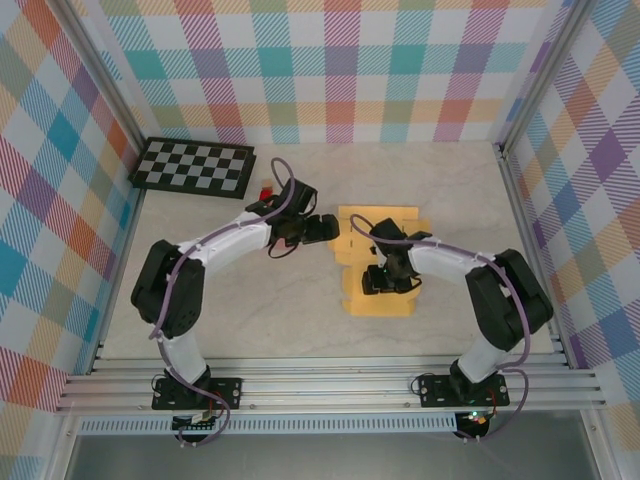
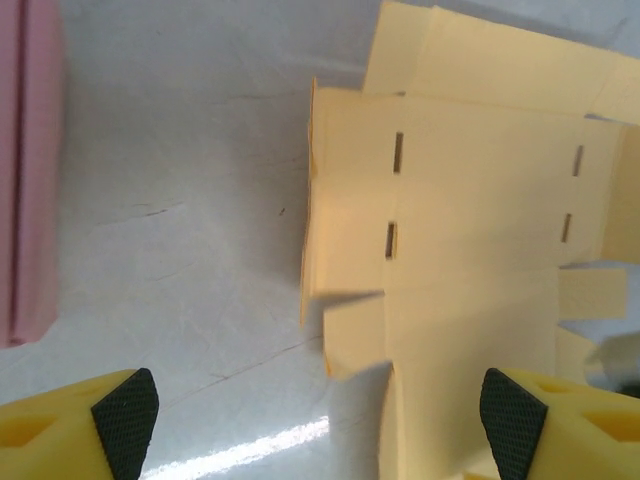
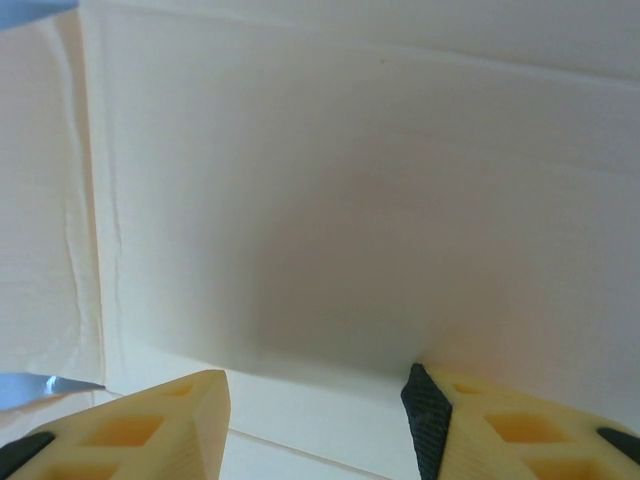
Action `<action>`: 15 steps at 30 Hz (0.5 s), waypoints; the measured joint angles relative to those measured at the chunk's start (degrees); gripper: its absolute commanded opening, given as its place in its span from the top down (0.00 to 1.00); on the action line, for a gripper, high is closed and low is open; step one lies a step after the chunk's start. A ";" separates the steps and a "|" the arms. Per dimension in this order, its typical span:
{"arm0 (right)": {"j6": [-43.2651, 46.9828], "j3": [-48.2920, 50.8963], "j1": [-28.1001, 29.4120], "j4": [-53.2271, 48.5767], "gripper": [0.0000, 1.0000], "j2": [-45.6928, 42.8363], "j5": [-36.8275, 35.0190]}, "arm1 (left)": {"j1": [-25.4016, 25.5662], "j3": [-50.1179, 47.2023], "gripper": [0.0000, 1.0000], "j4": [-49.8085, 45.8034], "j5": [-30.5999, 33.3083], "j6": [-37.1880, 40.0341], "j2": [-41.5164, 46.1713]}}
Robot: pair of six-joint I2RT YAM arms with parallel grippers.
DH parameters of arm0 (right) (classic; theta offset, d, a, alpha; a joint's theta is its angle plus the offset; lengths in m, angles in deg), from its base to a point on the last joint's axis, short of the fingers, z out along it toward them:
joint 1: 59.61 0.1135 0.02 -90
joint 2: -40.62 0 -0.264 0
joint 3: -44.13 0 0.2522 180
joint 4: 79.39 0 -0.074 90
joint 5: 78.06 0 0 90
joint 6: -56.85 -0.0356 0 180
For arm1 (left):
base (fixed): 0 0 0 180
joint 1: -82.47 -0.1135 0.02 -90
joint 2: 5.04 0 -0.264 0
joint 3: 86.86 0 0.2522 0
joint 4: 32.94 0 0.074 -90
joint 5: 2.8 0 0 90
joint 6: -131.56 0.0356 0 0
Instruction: Fold the paper box
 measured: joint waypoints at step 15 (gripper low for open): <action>-2.62 6.36 0.00 0.22 0.46 -9.88 6.84 | 3.61 1.90 0.44 8.98 -4.00 2.73 -9.86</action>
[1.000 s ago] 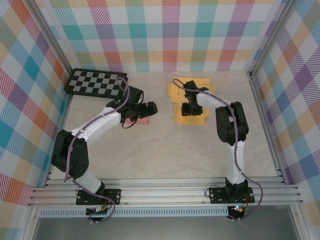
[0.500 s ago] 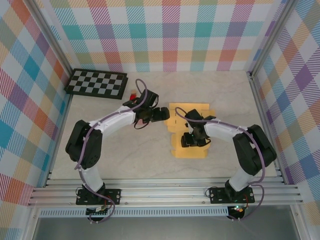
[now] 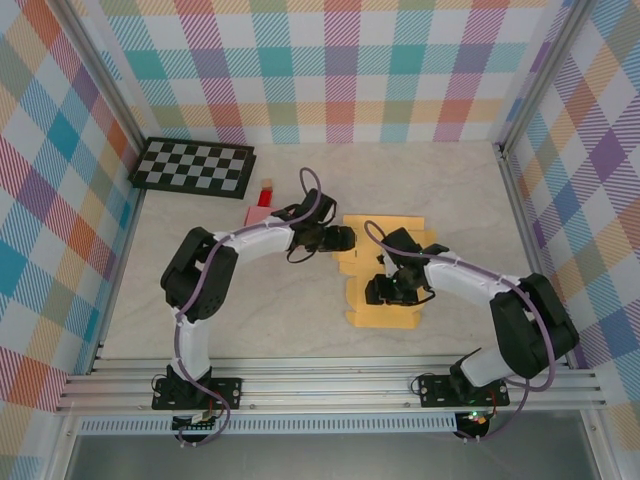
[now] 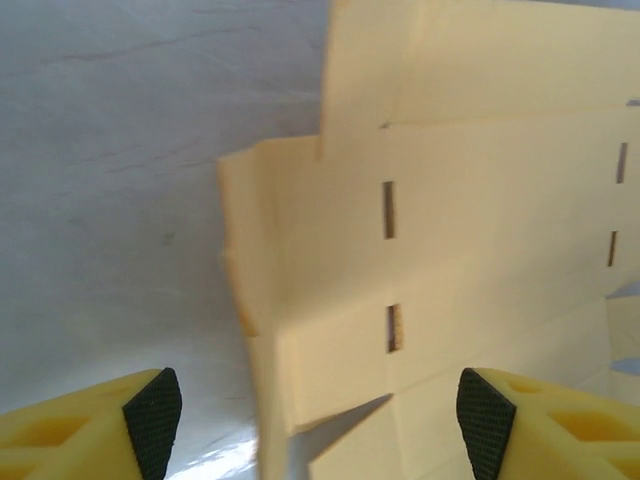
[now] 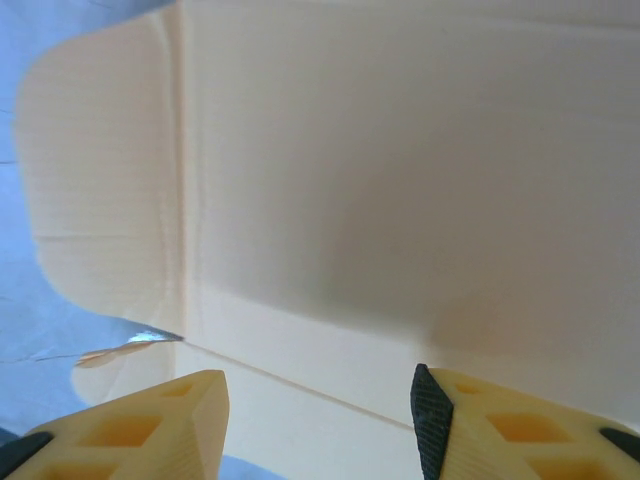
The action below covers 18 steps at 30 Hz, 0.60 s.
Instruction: Fold the paper box
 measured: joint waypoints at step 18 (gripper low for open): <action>37.51 -28.15 -7.15 -4.24 0.39 -10.69 3.74 | 0.66 -10.62 1.00 0.52 1.90 12.37 25.40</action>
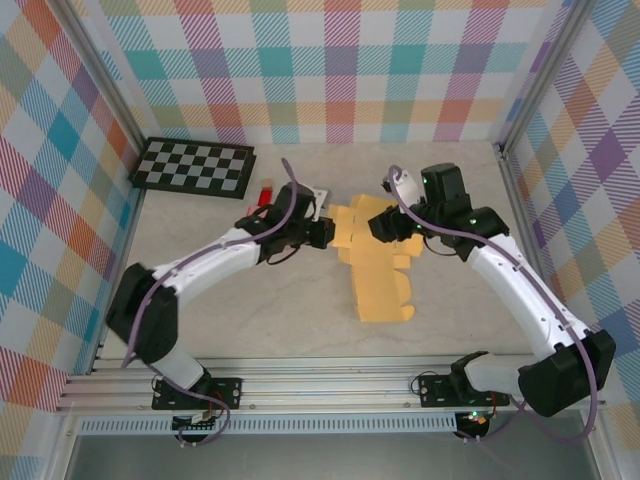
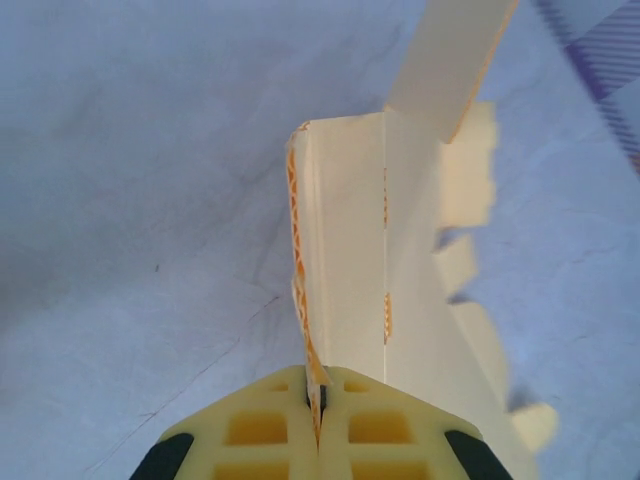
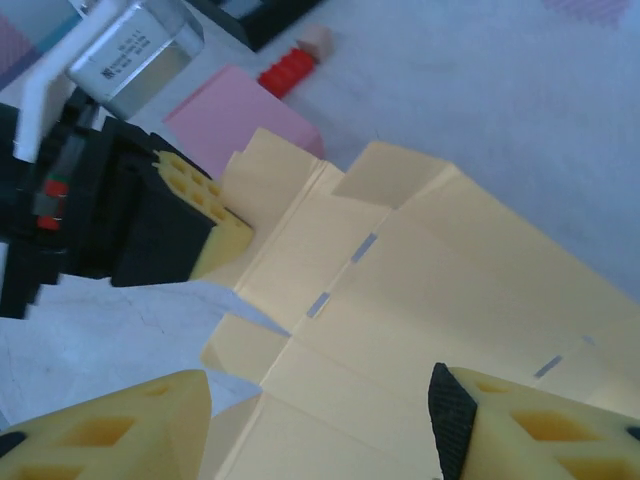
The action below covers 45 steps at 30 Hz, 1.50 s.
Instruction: Fold the paper box
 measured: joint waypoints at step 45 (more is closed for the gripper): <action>57.09 -11.26 -4.35 -18.16 1.00 12.13 13.68 | 3.76 -31.01 0.98 14.97 11.23 19.28 35.30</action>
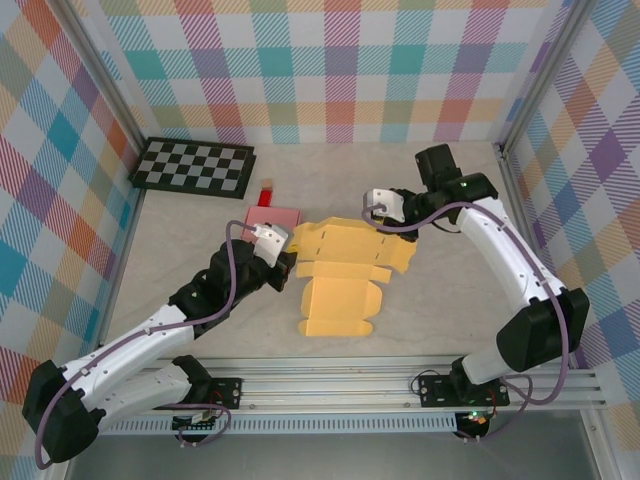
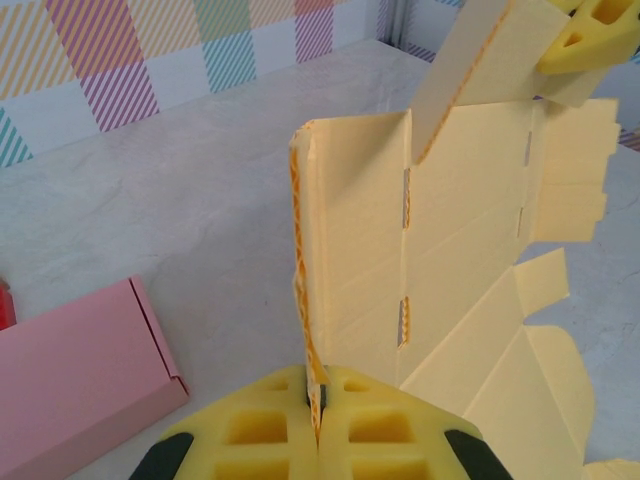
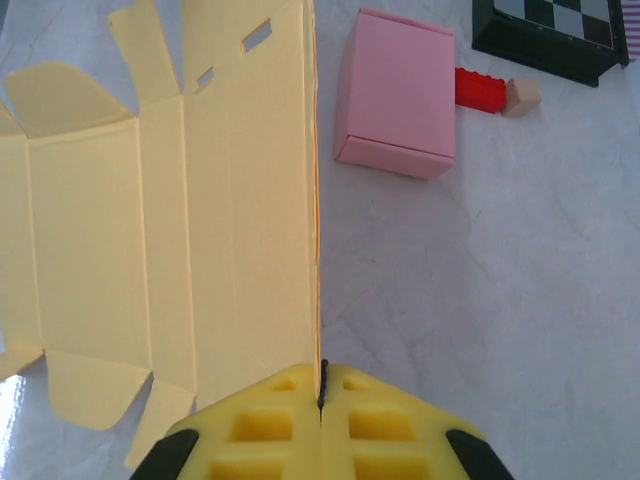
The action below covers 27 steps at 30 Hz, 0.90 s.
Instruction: Fold the paper box
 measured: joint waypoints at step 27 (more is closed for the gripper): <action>1.99 5.05 2.03 3.41 1.00 -10.19 -7.89 | -9.20 -6.01 0.29 6.38 -0.96 -6.51 3.85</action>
